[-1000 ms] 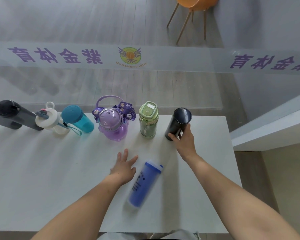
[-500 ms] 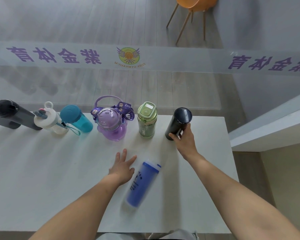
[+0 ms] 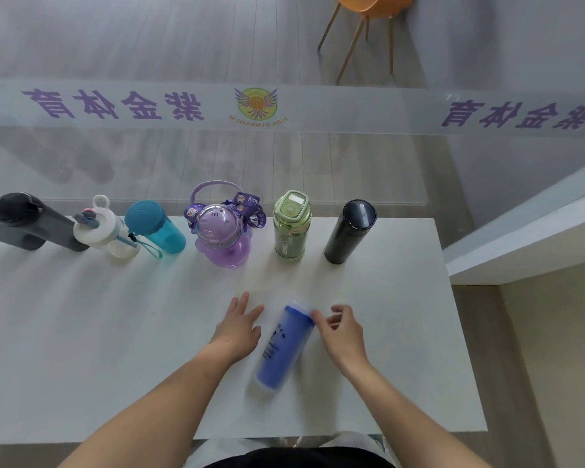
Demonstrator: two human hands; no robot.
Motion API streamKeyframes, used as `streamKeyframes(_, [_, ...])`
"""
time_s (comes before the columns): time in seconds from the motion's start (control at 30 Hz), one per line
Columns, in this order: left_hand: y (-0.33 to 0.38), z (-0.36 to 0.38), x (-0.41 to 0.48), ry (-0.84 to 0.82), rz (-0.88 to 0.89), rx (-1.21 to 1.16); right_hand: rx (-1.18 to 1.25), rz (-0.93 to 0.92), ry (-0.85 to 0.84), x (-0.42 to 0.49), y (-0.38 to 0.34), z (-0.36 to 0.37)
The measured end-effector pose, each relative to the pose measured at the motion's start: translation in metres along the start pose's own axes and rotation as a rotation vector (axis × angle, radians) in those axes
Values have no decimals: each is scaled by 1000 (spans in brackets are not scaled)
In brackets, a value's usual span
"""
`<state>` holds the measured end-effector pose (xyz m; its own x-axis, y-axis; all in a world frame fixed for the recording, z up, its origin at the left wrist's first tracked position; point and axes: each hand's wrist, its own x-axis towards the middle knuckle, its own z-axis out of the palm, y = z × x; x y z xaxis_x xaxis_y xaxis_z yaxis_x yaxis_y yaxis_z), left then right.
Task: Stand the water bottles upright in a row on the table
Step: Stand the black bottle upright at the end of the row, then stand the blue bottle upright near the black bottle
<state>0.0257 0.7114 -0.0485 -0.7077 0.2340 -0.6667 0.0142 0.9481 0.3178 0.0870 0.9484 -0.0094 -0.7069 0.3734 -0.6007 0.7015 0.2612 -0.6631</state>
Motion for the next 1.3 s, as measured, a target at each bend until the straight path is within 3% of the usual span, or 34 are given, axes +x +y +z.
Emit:
streamKeyframes(0.23, [-12, -2, -16, -47, 27, 31, -9, 178, -137, -41, 4, 48])
streamKeyframes(0.53, [-13, 4, -33, -23, 78, 59, 223, 249, -16, -46, 9, 47])
streamKeyframes(1.0, [107, 27, -21, 16, 98, 53, 197, -90, 244, -6, 16, -87])
streamKeyframes(1.3, [166, 47, -1, 30, 58, 94, 227, -254, 209, 38, 41, -126])
